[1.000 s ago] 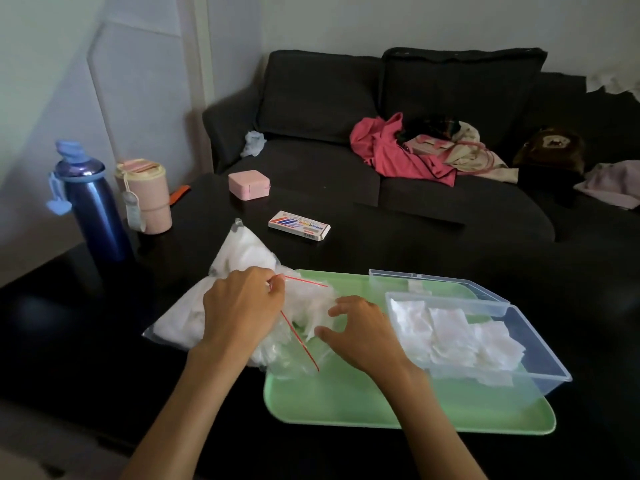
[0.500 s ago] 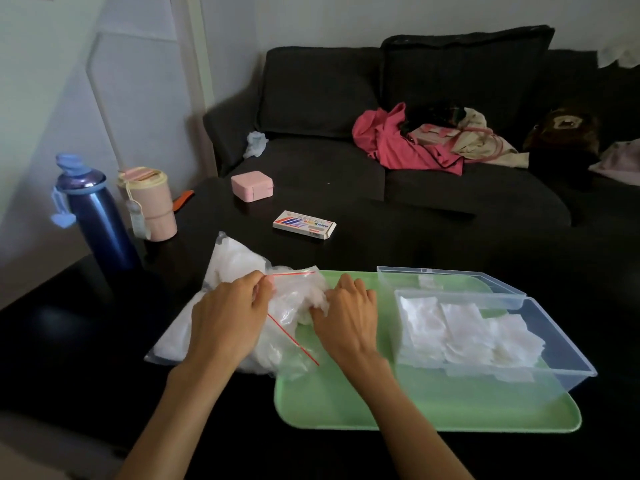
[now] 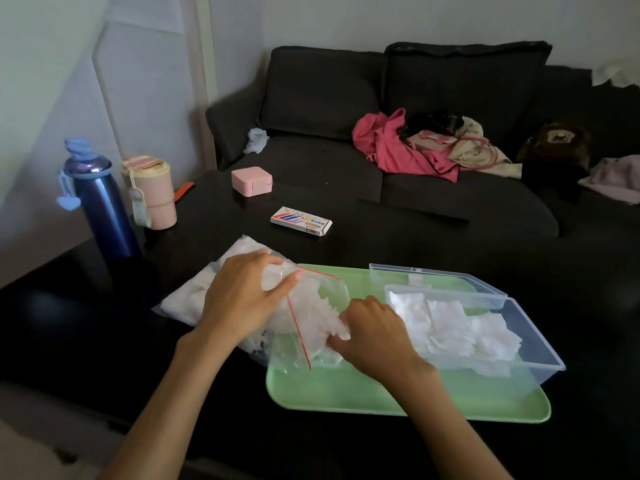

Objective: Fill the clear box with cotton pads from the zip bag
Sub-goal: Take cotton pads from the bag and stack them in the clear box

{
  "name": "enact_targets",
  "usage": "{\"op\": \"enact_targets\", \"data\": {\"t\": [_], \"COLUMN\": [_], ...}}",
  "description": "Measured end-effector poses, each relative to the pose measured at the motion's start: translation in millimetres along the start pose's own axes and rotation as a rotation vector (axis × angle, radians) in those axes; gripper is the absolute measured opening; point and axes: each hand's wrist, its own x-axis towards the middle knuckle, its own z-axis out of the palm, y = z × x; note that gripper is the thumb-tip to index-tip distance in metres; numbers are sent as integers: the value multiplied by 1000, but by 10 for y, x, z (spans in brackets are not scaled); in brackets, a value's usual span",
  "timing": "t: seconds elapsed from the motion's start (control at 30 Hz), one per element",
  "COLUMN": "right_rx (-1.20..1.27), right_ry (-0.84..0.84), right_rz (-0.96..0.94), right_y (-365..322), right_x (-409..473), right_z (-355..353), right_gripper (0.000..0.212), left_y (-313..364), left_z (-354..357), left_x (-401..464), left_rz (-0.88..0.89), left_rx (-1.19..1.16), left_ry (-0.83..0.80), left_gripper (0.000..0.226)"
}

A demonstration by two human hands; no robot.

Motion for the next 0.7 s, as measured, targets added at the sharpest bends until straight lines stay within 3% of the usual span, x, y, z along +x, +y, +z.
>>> {"op": "enact_targets", "data": {"t": [0.13,0.23,0.4,0.5,0.7], "right_rx": [116,264,408,482,562], "right_ry": [40,-55,-31,-54,-2], "right_rz": [91,122,142,145,220], "right_y": [-106,-86,2,24,83], "right_x": [26,11,0,13,40], "right_z": [-3,-20,-55,-78,-193], "right_gripper": [40,41,19,15,15], "left_y": [146,145,111,113,151], "left_z": [-48,26,78,112,133], "left_x": [-278,-429,-382,-371,-259], "left_rz": [38,28,10,25,147], "left_rx": [2,190,179,229,233], "left_ry": [-79,-68,-48,-50,-73], "left_gripper": [81,74,70,68,101]}}
